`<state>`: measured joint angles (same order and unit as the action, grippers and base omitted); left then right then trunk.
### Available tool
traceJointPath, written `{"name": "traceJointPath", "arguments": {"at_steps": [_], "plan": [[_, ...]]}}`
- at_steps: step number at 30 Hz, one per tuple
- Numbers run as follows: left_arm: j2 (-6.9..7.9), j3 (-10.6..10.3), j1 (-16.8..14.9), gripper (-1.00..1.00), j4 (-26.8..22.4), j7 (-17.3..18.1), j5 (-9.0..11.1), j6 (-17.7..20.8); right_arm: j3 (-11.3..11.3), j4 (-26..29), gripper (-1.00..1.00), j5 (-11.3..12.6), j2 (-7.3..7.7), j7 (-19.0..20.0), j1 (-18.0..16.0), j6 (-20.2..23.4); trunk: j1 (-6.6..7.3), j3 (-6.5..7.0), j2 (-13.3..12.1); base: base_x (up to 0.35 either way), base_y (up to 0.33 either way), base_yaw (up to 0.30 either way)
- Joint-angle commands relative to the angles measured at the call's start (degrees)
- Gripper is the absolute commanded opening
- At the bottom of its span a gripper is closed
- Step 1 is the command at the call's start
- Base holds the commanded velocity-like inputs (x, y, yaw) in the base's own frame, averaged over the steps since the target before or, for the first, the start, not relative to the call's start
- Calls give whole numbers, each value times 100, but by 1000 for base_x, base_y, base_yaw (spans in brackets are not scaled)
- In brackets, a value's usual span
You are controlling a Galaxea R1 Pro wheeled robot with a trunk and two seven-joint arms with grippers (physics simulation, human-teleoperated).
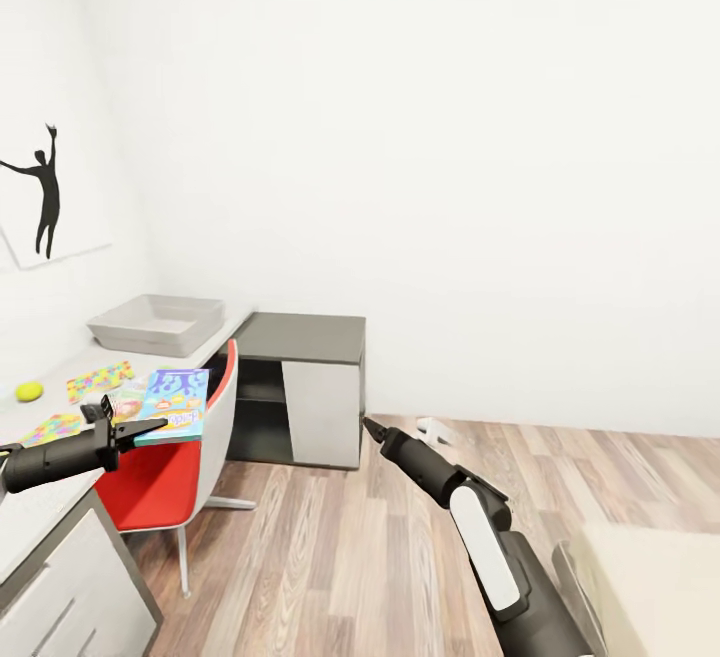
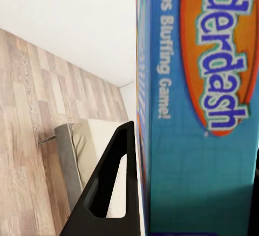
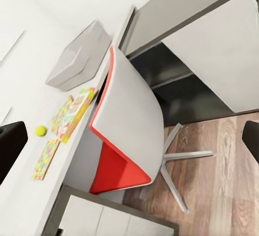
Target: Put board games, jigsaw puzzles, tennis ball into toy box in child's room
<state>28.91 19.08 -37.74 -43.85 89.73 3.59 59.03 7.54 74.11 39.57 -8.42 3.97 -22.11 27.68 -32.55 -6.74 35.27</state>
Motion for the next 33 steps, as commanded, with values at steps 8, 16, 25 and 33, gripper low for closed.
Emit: {"name": "traceJointPath", "arguments": {"at_steps": [8, 16, 25, 33], "plan": [[0, 0, -6, -100, 0, 27, -8, 49, -11, 0, 100, 10, 1, 13, -4, 27, -4, -10, 8, 269, -128, 275], [0, -1, -6, -100, 0, 27, -8, 47, -7, 32, 100, 20, 7, 20, -5, 31, -4, -10, 8, 280, -171, 44], [9, -5, -6, -100, -9, 27, -2, 47, 410, 1606, 100, 20, 417, 194, 724, 597, -4, -10, 8, 274, -186, 1], [10, -9, -6, -100, -12, 27, 1, 47, 382, 1688, 100, 9, 492, 830, 846, 556, -4, -10, 8, 239, -149, 0]]}}
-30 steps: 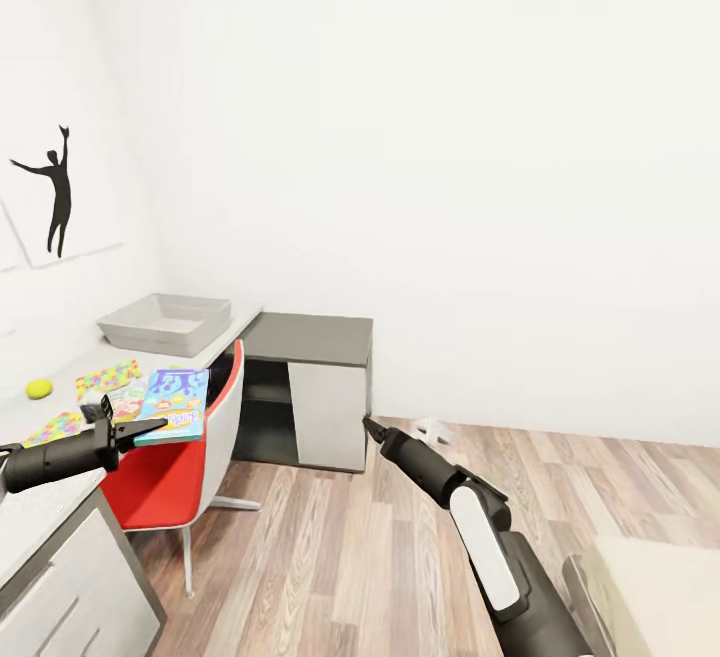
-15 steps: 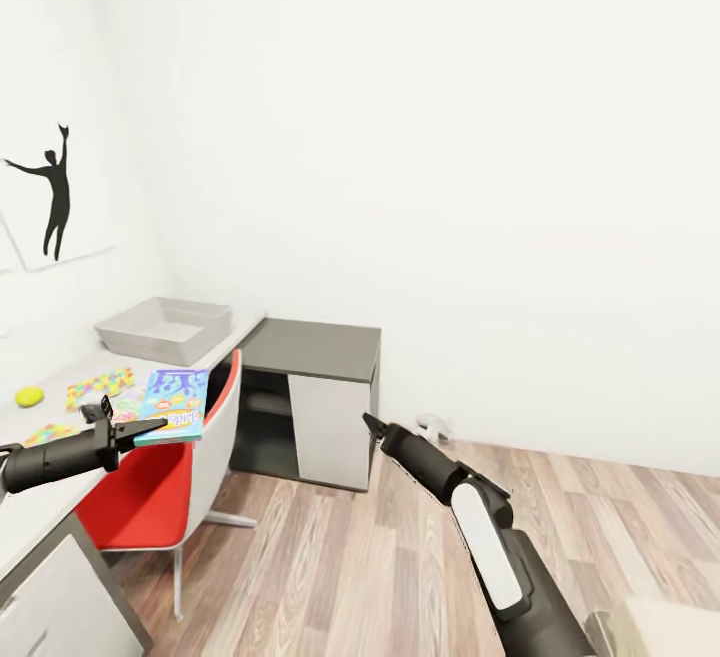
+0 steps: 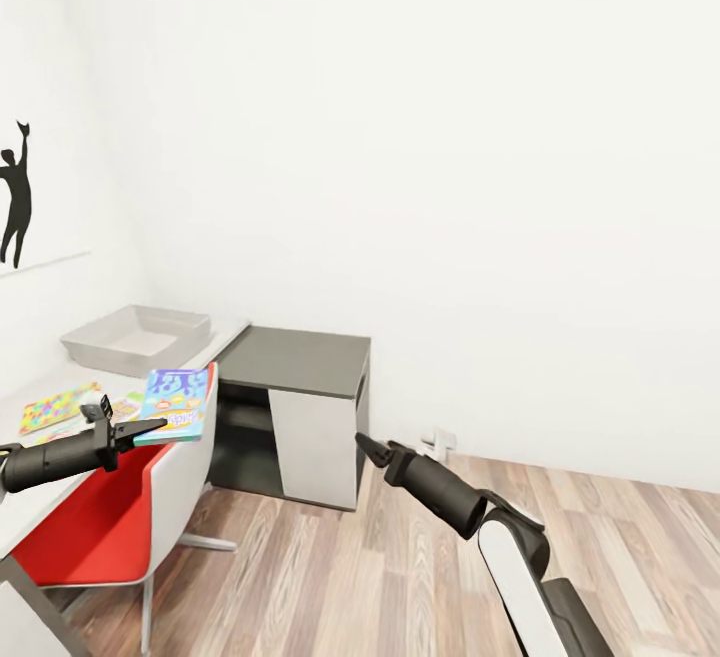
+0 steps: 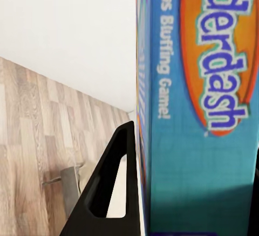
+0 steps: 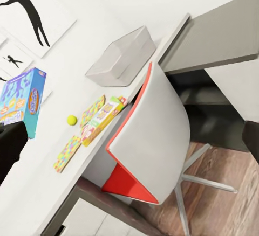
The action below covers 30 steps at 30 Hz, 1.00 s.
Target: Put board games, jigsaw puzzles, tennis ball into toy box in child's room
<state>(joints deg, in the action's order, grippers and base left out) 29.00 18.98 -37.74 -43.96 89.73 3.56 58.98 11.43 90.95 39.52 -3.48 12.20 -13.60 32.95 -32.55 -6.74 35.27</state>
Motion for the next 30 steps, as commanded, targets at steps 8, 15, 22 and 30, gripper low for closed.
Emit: {"name": "traceJointPath", "arguments": {"at_steps": [8, 15, 22, 30], "plan": [[1, -4, -6, -100, -2, 27, 5, 56, 14, -22, 100, 5, 9, -13, -2, -318, -4, -9, 9, 205, 14, 160], [-6, 1, -6, -100, -3, 27, 5, 53, 31, -33, 100, -4, 3, -28, -2, -333, -4, -9, 9, 219, 24, 286], [-7, 0, -6, -100, -2, 27, 5, 53, 55, -99, 100, -5, -4, -38, -2, -333, -4, -9, 9, 237, -55, 290], [-8, 1, -6, -100, -2, 27, -4, 53, 56, -114, 100, -6, -1, -33, -2, -333, -4, -9, 9, 292, -8, 290]]}}
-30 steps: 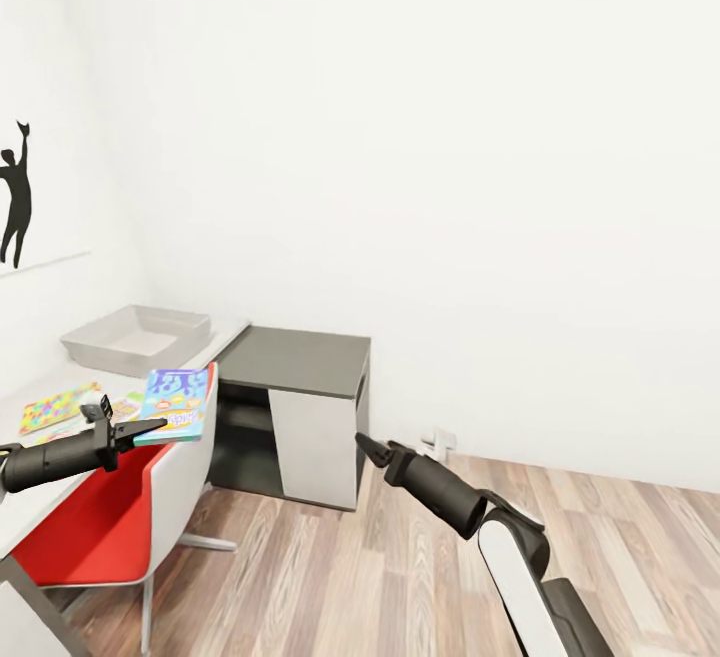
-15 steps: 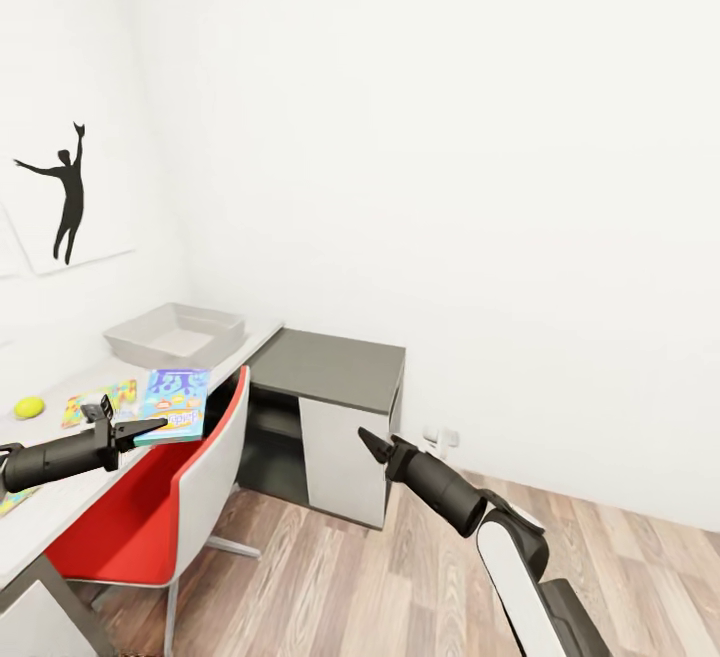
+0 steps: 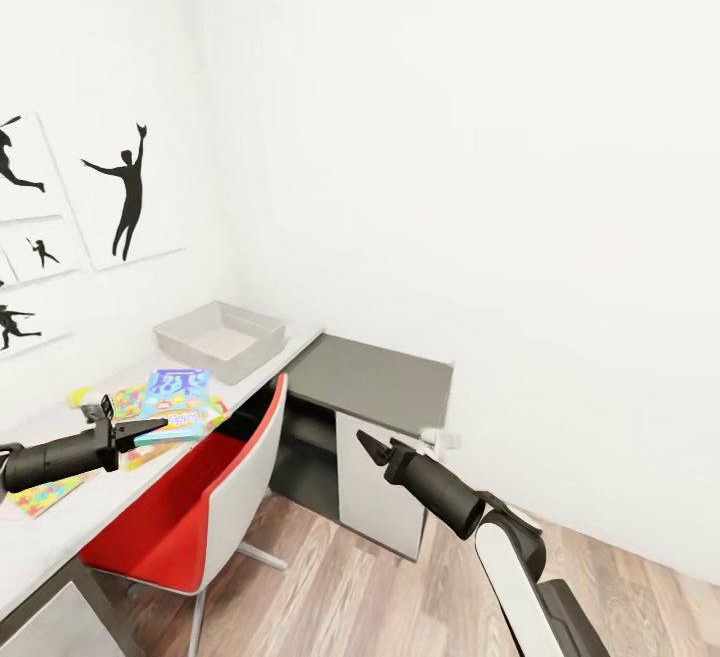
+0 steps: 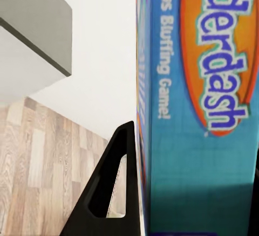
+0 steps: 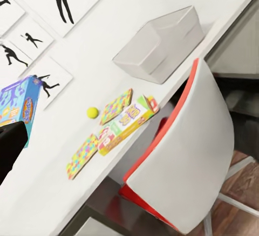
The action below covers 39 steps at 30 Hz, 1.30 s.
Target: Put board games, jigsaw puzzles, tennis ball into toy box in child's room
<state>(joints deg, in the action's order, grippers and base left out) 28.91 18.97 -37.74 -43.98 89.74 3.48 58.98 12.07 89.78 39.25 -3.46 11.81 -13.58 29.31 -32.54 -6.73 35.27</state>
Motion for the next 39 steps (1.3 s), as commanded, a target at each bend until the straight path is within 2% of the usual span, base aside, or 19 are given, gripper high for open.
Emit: {"name": "traceJointPath", "arguments": {"at_steps": [1, 14, 29, 39], "plan": [[1, 1, -6, -100, -1, 26, 4, 53, -9, 3, 100, 22, 0, 7, -4, 31, -5, -10, 8, 301, 0, 290], [-4, -1, -6, -100, 1, 26, 4, 53, -19, 7, 100, 27, 7, 24, -4, 31, -5, -10, 8, 302, 0, 279], [-7, -2, -4, -100, 0, 26, 4, 53, 8, 16, 100, 30, -5, 28, -4, 31, -5, -78, 8, 303, -97, 27], [-4, 0, -5, -100, 3, 26, 4, 53, 23, 15, 100, 30, -8, 12, -4, 31, -5, -156, 8, 269, -130, 156]]}}
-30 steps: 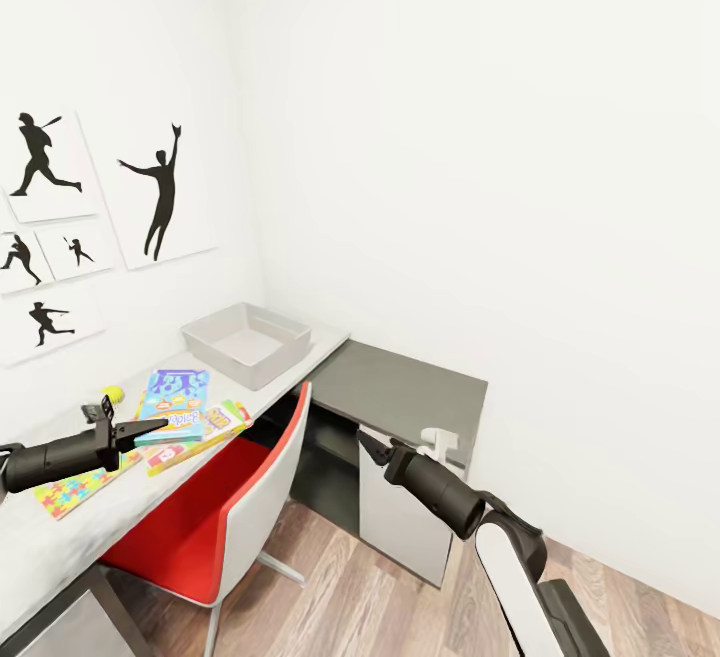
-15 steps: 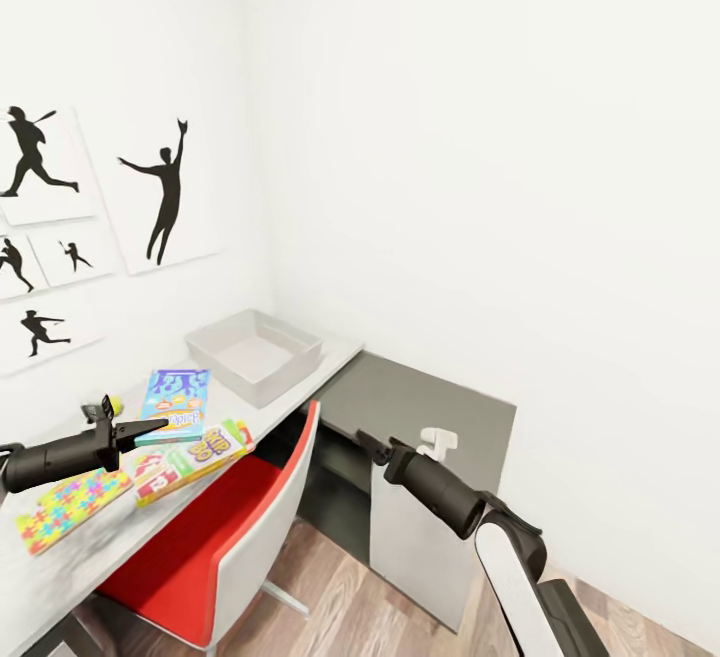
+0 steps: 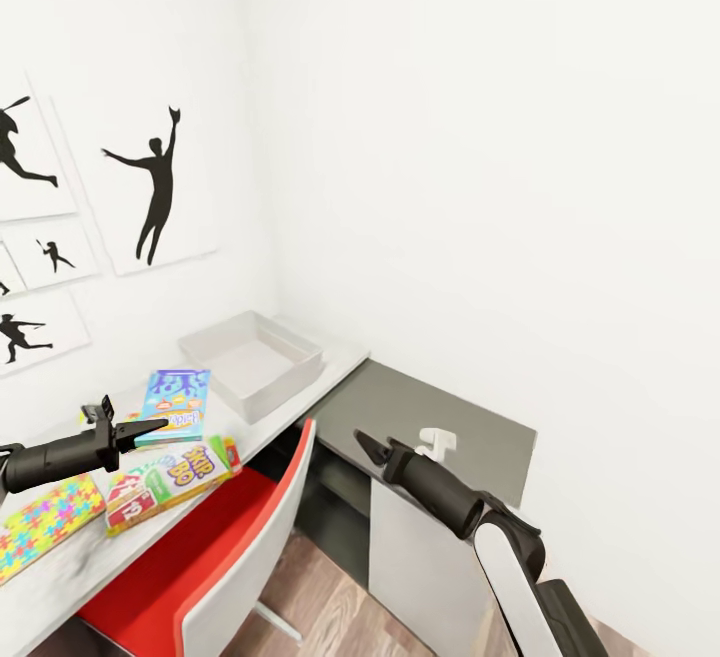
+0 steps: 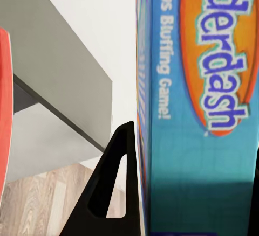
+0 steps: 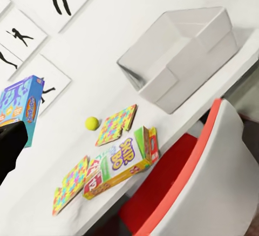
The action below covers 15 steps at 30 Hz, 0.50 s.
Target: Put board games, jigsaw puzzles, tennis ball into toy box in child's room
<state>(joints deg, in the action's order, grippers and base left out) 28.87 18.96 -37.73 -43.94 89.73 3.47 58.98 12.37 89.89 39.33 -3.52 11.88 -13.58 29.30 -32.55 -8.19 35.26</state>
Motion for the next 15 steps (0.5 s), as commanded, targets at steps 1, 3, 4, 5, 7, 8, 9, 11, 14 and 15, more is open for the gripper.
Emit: {"name": "traceJointPath", "arguments": {"at_steps": [1, 3, 4, 5, 7, 8, 9, 11, 14, 15], "plan": [[-1, 2, -6, -100, -1, 27, 5, 52, -7, 3, 100, 22, -1, 6, -4, 31, -4, -17, 9, 252, -16, 201], [-3, -3, -7, -100, -1, 27, 5, 52, -7, 3, 100, 22, 0, 7, -4, 30, -4, -31, 9, 239, -8, 208], [-3, -3, -3, -100, -1, 27, 5, 52, -7, 2, 100, 22, 0, 7, -4, 30, -4, -37, 9, 228, -4, 212], [-3, -1, -5, -100, -1, 27, 5, 52, -7, 2, 100, 22, 0, 6, -4, 31, -4, -44, 9, 224, 16, 213], [-4, -1, -4, -100, -2, 27, 5, 52, -8, 2, 100, 19, 1, 5, -4, 31, -4, -57, 9, 221, 64, 214], [-4, -5, -2, -100, -2, 27, 5, 52, -11, 2, 100, 20, 1, 6, -4, 31, -4, -63, 9, 219, 87, 205], [-5, -7, -2, -100, -1, 27, 5, 52, -13, 2, 100, 21, 1, 6, -4, 31, -4, -68, 9, 218, 63, 152], [-5, -4, -3, -100, -2, 27, 5, 52, -15, 2, 100, 21, 1, 7, -4, 27, -4, -72, 9, 217, 26, 64], [-4, 1, -6, -100, -3, 27, 5, 52, -20, 2, 100, 20, 7, 17, -4, 25, -4, -74, 9, 215, 11, 26], [-4, 0, -6, -100, -2, 27, 5, 52, -20, 2, 100, 21, 4, 17, -4, 24, -4, -75, 9, 212, 3, 22]]}}
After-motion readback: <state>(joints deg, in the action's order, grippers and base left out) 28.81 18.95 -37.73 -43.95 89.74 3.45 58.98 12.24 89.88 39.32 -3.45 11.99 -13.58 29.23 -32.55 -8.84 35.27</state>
